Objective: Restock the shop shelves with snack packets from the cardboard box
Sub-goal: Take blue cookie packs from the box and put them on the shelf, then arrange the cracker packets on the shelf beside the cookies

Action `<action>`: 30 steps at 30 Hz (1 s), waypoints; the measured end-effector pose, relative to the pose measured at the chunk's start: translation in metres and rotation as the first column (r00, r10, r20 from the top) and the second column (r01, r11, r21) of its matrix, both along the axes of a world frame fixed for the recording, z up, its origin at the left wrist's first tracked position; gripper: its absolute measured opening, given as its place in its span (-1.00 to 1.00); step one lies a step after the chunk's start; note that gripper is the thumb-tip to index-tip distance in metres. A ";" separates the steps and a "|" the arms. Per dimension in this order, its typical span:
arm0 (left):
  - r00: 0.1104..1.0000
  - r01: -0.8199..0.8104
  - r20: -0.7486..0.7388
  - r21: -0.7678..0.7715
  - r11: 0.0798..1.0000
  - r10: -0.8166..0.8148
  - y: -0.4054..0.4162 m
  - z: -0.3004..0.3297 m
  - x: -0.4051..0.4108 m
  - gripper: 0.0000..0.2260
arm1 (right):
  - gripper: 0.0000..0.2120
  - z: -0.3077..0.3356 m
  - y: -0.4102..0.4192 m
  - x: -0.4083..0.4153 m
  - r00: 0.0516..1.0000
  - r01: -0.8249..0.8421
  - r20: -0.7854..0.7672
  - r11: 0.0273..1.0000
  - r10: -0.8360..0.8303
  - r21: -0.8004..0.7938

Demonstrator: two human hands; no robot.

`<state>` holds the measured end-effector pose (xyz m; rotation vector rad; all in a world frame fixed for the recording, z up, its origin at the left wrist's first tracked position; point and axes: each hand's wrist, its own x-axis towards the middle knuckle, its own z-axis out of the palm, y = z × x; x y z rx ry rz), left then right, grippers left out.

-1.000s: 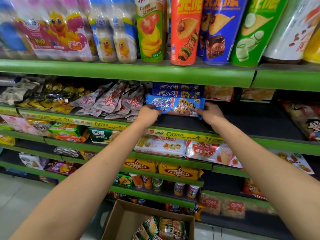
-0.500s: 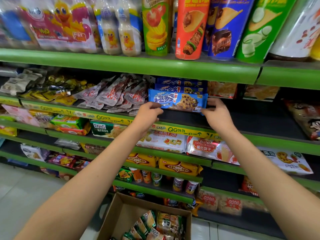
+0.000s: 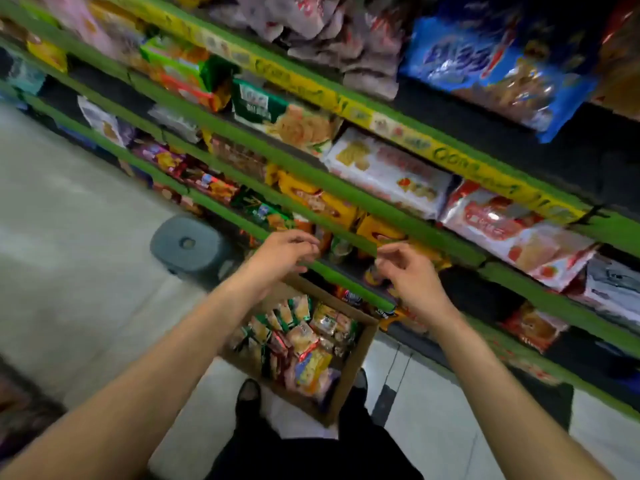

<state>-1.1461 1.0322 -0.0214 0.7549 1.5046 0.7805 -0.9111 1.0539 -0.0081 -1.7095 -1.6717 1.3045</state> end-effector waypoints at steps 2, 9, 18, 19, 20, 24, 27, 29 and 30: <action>0.997 -0.073 0.021 -0.095 0.993 0.075 -0.021 -0.041 -0.008 -0.90 | -0.90 -0.043 -0.009 -0.010 0.999 -0.027 0.027 0.994 0.030 -0.106; 0.982 -0.148 0.039 -0.439 0.886 0.184 -0.096 -0.218 -0.026 -0.92 | -0.94 -0.217 -0.051 -0.034 0.983 -0.062 0.126 0.892 0.131 -0.447; 0.992 -0.109 -0.029 -0.704 0.702 0.126 -0.127 -0.452 -0.031 -0.77 | -0.91 -0.469 -0.091 -0.059 0.954 -0.007 0.193 0.662 0.229 -0.750; 0.995 -0.094 -0.036 -0.704 0.704 0.096 -0.126 -0.476 -0.033 -0.76 | -0.89 -0.496 -0.092 -0.063 0.951 0.002 0.203 0.653 0.232 -0.758; 0.996 -0.086 -0.047 -0.705 0.704 0.075 -0.125 -0.499 -0.037 -0.77 | -0.87 -0.523 -0.092 -0.068 0.947 0.004 0.212 0.650 0.243 -0.760; 0.992 -0.124 -0.085 -0.731 0.671 0.091 -0.114 -0.576 -0.049 -0.86 | -0.87 -0.603 -0.087 -0.085 0.931 0.006 0.240 0.645 0.276 -0.764; 0.989 -0.127 -0.055 -0.785 0.606 0.136 -0.114 -0.622 -0.046 -0.63 | -0.95 -0.650 -0.077 -0.098 0.929 -0.016 0.233 0.661 0.287 -0.751; 0.993 -0.064 0.010 -0.801 0.595 0.120 -0.116 -0.649 -0.035 -0.60 | -0.80 -0.678 -0.068 -0.104 0.919 -0.023 0.257 0.693 0.298 -0.721; 0.995 -0.030 0.034 -0.806 0.592 0.097 -0.116 -0.660 -0.028 -0.61 | -0.67 -0.692 -0.063 -0.106 0.915 -0.007 0.284 0.714 0.287 -0.700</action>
